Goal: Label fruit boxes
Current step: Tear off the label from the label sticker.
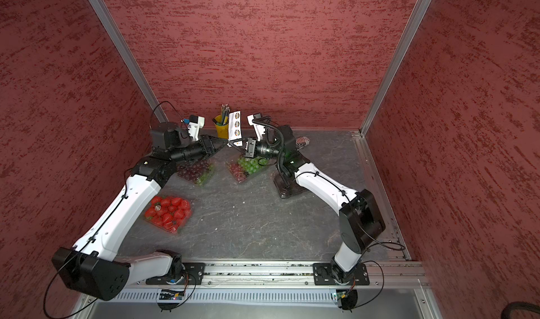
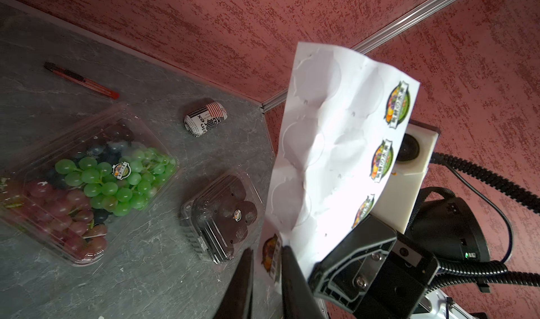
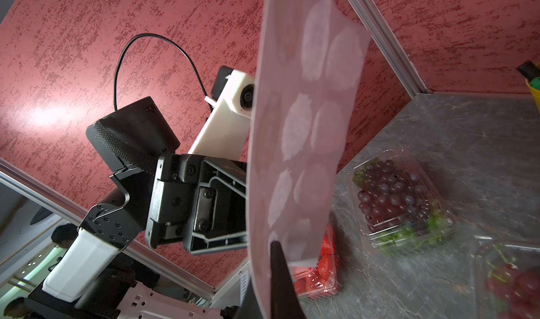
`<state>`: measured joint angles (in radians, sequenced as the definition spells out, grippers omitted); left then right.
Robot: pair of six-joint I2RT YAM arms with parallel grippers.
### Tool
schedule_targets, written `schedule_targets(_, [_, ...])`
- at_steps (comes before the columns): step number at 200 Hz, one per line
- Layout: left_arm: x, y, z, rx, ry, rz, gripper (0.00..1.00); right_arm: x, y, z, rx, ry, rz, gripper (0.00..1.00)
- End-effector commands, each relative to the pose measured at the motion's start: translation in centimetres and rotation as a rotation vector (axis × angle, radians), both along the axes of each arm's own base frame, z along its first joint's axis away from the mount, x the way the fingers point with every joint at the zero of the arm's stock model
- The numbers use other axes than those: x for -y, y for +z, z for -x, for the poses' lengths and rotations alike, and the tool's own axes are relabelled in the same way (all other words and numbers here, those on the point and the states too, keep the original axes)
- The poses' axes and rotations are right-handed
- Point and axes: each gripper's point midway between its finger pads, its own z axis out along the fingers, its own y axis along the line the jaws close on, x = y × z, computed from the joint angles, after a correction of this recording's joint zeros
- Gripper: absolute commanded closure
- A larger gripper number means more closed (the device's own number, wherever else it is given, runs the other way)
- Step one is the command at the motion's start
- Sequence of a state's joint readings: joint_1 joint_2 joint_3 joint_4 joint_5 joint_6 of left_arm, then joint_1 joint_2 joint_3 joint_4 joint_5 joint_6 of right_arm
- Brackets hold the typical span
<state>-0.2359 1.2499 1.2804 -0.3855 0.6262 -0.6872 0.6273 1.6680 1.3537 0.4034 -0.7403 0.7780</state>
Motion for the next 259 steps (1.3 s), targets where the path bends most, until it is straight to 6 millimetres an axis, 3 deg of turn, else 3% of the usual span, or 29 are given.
schedule_targets(1, [0.1, 1.3, -0.1, 0.042, -0.005, 0.001, 0.82, 0.1, 2.3, 1.3, 0.053, 0.028, -0.041, 1.00])
schedule_targets(16, [0.2, 1.5, -0.1, 0.050, -0.010, 0.008, 0.86, 0.1, 2.3, 1.3, 0.054, 0.027, -0.042, 1.00])
schedule_targets(39, [0.2, 1.5, -0.1, 0.051, -0.010, 0.009, 1.00, 0.1, 2.2, 1.2, 0.052, 0.024, -0.040, 1.00])
schedule_targets(78, [-0.2, 1.4, -0.1, 0.047, 0.012, 0.003, 1.00, 0.1, 1.9, 1.0, 0.049, 0.011, -0.029, 1.00])
schedule_targets(134, [-2.5, 1.0, -0.4, 0.023, 0.077, 0.024, 1.00, 0.3, 1.6, 0.4, 0.045, -0.024, -0.018, 1.00])
schedule_targets(259, [-2.8, 1.3, 0.0, 0.031, 0.072, 0.026, 1.00, 0.8, 0.8, -0.8, 0.021, -0.085, -0.004, 1.00])
